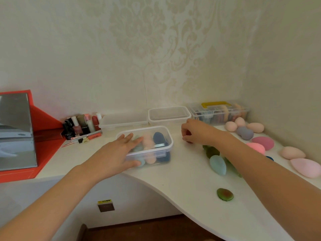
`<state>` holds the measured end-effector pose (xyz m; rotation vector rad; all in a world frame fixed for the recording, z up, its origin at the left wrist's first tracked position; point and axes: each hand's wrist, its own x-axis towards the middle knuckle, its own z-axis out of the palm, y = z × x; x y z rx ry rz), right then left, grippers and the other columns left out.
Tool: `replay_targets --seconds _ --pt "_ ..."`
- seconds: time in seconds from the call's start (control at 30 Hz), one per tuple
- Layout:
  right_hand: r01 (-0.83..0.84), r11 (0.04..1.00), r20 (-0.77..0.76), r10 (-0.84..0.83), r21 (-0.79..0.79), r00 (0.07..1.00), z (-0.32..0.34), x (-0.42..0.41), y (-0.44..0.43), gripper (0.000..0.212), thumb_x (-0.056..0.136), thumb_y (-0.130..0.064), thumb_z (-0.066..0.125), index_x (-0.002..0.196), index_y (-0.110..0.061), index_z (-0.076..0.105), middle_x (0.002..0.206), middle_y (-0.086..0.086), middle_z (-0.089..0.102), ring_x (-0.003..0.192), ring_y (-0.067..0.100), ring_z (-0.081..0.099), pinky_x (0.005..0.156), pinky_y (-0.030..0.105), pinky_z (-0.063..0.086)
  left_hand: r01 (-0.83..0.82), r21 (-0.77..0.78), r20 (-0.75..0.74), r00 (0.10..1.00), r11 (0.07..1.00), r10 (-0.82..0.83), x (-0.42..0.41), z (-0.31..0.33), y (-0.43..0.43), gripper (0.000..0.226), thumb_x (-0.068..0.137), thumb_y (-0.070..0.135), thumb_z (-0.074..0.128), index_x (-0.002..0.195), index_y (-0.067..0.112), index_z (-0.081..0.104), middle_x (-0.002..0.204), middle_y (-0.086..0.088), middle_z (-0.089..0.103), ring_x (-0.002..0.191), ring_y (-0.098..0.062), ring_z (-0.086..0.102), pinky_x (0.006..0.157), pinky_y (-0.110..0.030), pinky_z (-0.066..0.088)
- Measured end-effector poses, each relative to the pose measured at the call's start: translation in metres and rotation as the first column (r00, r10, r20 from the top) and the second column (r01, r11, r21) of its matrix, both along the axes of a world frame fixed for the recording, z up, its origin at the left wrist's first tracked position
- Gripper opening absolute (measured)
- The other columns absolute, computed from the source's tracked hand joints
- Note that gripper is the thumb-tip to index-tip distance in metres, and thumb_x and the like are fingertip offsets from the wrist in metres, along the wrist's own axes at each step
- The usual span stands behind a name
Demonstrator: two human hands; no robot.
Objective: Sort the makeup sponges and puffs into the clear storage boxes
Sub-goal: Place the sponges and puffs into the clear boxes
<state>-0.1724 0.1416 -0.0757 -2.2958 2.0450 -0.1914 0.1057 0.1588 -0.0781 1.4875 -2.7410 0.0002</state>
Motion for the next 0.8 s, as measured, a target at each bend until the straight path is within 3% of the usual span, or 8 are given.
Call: replay_targets --seconds 0.07,0.17,0.27,0.33,0.43,0.53,0.67,0.8 --pt "0.041 0.999 -0.042 -0.040 0.029 0.998 0.008 -0.002 0.000 0.007 0.088 -0.024 0.062 0.088 -0.020 0.057 0.091 -0.002 0.056 0.084 0.016 0.055 0.071 0.023 0.042 0.007 -0.018 -0.007 1.000 1.000 -0.007 0.001 -0.003 -0.002 0.076 0.089 0.057 0.048 0.148 0.041 0.002 0.159 0.005 0.000 0.146 -0.015 0.004 0.113 -0.032 0.023" --pt "0.135 0.987 -0.150 -0.122 0.081 0.981 0.024 -0.008 -0.003 0.023 0.085 -0.033 0.066 0.092 -0.012 0.061 0.088 0.002 0.059 0.075 0.015 0.053 0.070 0.026 0.042 0.027 -0.033 -0.053 0.998 0.999 -0.029 0.005 -0.010 -0.003 0.075 0.089 0.057 0.046 0.145 0.045 -0.001 0.158 0.007 -0.002 0.146 -0.014 -0.001 0.114 -0.031 0.021" --pt "0.219 0.975 -0.107 -0.222 -0.038 0.969 0.039 -0.014 -0.016 0.034 0.080 -0.040 0.070 0.094 -0.013 0.056 0.093 0.003 0.053 0.079 0.018 0.051 0.069 0.029 0.038 0.047 -0.039 -0.133 0.990 0.998 -0.051 0.008 -0.020 -0.001 0.071 0.091 0.054 0.045 0.136 0.049 -0.010 0.156 0.012 -0.009 0.145 -0.011 -0.009 0.115 -0.029 0.015" --pt "0.158 0.970 -0.098 -0.178 -0.186 0.979 0.039 -0.013 -0.029 0.044 0.076 -0.038 0.074 0.108 -0.014 0.054 0.110 0.005 0.048 0.096 0.023 0.050 0.075 0.031 0.042 0.062 -0.052 -0.188 0.980 0.997 -0.071 0.009 -0.024 0.000 0.068 0.092 0.051 0.045 0.133 0.050 -0.010 0.151 0.016 -0.013 0.139 -0.006 -0.016 0.115 -0.027 0.011" --pt "-0.036 0.972 -0.132 0.005 -0.231 0.991 0.023 -0.003 -0.047 0.054 0.077 -0.030 0.075 0.124 -0.019 0.051 0.127 0.005 0.046 0.113 0.023 0.045 0.090 0.036 0.045 0.075 -0.087 -0.247 0.965 0.993 -0.094 0.009 -0.029 0.001 0.065 0.093 0.049 0.045 0.132 0.050 -0.007 0.143 0.020 -0.015 0.132 0.000 -0.019 0.109 -0.019 0.003" --pt "-0.097 0.955 -0.218 0.035 -0.279 0.975 0.003 0.002 -0.060 0.046 0.082 -0.029 0.070 0.122 -0.019 0.049 0.125 0.004 0.050 0.109 0.021 0.049 0.088 0.034 0.047 0.065 -0.104 -0.260 0.961 0.992 -0.091 0.011 -0.036 -0.001 0.062 0.091 0.057 0.039 0.133 0.051 -0.007 0.144 0.021 -0.017 0.133 -0.001 -0.021 0.109 -0.018 0.000" --pt "-0.171 0.924 -0.299 0.066 -0.342 0.952 -0.002 -0.001 -0.064 0.032 0.087 -0.028 0.063 0.113 -0.014 0.050 0.118 0.006 0.053 0.107 0.022 0.050 0.083 0.034 0.045 0.074 -0.122 -0.298 0.949 0.990 -0.107 0.012 -0.040 -0.006 0.071 0.069 0.074 0.013 0.135 0.052 0.002 0.148 0.021 -0.007 0.136 -0.001 -0.018 0.107 -0.017 -0.002" --pt "-0.171 0.889 -0.201 0.092 -0.424 0.975 0.017 -0.009 -0.059 0.032 0.085 -0.026 0.066 0.112 -0.012 0.055 0.113 0.005 0.056 0.103 0.023 0.052 0.080 0.034 0.043 0.090 -0.142 -0.271 0.954 0.986 -0.126 0.000 -0.040 -0.011 0.070 0.067 0.074 0.007 0.133 0.054 -0.006 0.147 0.022 -0.013 0.134 -0.001 -0.023 0.103 -0.013 -0.009"
